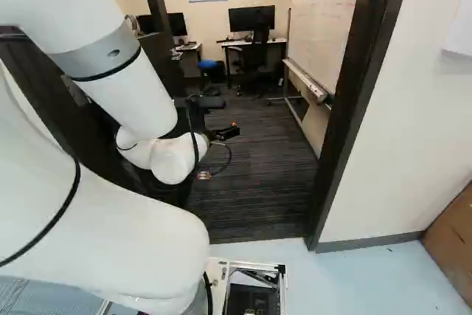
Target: Open the door and move inside
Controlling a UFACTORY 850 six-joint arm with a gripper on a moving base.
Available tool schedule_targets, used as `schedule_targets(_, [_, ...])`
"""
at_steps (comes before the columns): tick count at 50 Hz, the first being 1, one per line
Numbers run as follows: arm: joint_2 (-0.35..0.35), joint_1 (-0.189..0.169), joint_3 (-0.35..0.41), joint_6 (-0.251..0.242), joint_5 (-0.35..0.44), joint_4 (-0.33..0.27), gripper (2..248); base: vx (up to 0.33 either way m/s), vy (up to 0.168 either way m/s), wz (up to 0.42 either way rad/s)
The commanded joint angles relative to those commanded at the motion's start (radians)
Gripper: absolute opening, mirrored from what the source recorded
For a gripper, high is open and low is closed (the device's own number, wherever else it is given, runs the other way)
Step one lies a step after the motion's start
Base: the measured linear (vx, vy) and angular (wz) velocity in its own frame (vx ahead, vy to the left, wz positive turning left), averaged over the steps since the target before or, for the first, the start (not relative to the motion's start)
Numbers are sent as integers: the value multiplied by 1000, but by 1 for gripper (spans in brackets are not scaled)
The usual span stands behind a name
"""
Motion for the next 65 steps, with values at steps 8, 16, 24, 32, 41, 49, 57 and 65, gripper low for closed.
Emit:
schedule_targets(8, [10,-4,11,0,-1,1,247,0,0,0])
schedule_targets(16, [13,-5,15,0,-1,1,247,0,0,0])
schedule_targets(24, [13,-5,15,0,-1,1,247,0,0,0])
schedule_targets(32, [13,-5,15,0,-1,1,247,0,0,0])
schedule_targets(41, [13,-5,15,0,-1,1,247,0,0,0])
schedule_targets(49, [13,-5,15,0,-1,1,247,0,0,0])
schedule_targets(57, [13,-5,15,0,-1,1,247,46,2,-8])
schedule_targets(65, [13,-5,15,0,-1,1,247,84,-21,5])
